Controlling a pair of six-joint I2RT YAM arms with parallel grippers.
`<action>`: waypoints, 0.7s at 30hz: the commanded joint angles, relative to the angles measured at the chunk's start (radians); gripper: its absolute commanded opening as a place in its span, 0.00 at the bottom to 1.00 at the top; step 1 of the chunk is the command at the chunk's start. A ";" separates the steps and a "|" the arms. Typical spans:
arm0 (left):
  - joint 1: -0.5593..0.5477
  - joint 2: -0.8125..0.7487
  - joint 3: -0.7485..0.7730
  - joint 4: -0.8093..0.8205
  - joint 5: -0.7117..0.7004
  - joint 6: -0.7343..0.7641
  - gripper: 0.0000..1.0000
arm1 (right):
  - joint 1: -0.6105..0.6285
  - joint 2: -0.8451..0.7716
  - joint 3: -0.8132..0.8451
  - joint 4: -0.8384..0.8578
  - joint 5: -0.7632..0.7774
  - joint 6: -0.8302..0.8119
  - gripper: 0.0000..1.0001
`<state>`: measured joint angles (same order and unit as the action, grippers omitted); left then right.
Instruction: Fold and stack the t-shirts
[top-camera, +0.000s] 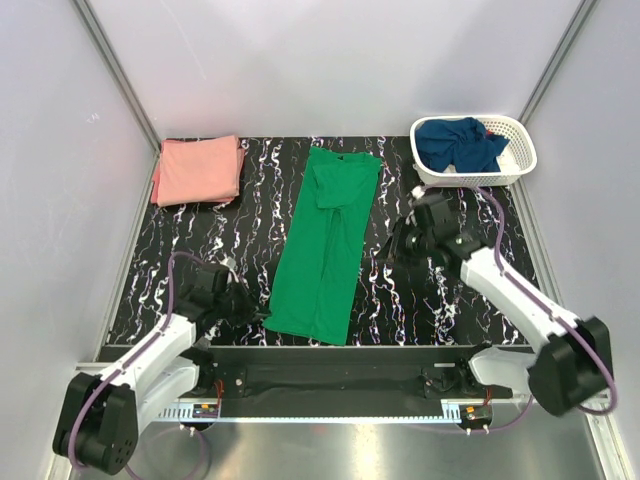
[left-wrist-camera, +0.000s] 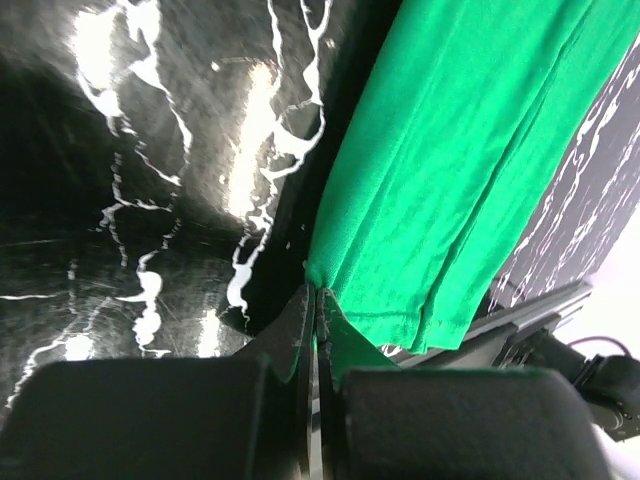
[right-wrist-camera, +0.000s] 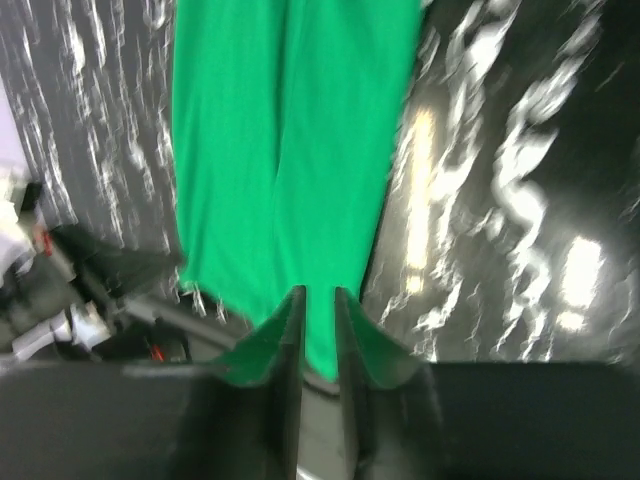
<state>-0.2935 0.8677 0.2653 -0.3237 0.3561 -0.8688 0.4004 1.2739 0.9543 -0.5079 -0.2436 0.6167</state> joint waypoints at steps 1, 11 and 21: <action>-0.022 0.017 0.040 0.014 0.026 0.014 0.00 | 0.119 -0.112 -0.092 -0.093 0.067 0.182 0.27; -0.073 0.005 0.083 -0.123 -0.218 -0.003 0.66 | 0.572 -0.133 -0.269 -0.006 0.370 0.673 0.31; -0.102 0.024 0.045 -0.097 -0.189 -0.006 0.50 | 0.758 0.087 -0.224 0.051 0.477 0.841 0.44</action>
<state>-0.3744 0.9047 0.3290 -0.4015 0.1989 -0.8772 1.1255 1.3285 0.6971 -0.5030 0.1490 1.3663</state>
